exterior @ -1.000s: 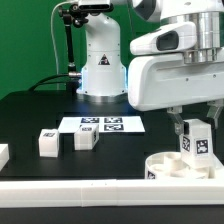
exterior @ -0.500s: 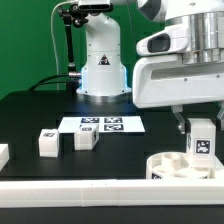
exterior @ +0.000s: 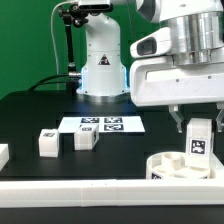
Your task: Assemble stool
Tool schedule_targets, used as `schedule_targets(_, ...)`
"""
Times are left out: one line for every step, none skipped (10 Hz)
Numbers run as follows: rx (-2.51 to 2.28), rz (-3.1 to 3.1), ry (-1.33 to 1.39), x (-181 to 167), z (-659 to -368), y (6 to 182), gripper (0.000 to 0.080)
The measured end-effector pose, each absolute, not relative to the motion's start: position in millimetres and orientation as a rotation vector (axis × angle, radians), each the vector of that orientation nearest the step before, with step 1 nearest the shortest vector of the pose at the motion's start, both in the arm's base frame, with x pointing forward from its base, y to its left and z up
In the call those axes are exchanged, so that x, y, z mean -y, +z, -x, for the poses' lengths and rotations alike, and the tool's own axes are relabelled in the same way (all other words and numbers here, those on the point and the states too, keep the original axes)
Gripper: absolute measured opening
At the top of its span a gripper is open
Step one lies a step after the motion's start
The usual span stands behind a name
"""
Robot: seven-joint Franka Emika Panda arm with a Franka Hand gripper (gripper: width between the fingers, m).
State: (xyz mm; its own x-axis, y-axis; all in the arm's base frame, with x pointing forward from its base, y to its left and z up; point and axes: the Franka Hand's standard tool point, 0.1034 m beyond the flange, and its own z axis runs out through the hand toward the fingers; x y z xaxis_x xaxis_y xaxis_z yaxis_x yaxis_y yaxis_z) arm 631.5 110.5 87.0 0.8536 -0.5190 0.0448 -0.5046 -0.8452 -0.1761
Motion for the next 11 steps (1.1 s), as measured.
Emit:
schedule_targets(-0.853,2.847,-0.127,-110.0,-631.6,86.9,0.0346)
schedule_targets(-0.94,2.81,-0.114,-109.9,-631.4,86.8,0.0346)
schedule_targets(-0.997,2.784,-0.105,-110.5,-631.1,86.6,0.0346)
schedule_targets(-1.114,2.731,-0.088,-111.7,-630.4,86.1,0.0346)
schedule_targets(-1.213,2.682,-0.072,-112.8,-629.9,85.8,0.0346)
schedule_targets(-1.275,2.646,-0.057,-113.5,-629.3,85.5,0.0346)
schedule_targets(-1.392,2.575,-0.032,-114.6,-628.7,85.3,0.0346)
schedule_targets(-1.463,2.53,-0.015,-115.8,-628.0,85.0,0.0346)
schedule_targets(-1.465,2.531,-0.007,-117.2,-627.0,84.8,0.0346)
schedule_targets(-1.459,2.534,-0.007,-117.7,-627.0,84.8,0.0427)
schedule_targets(-1.452,2.538,-0.008,-117.9,-626.9,84.8,0.0427)
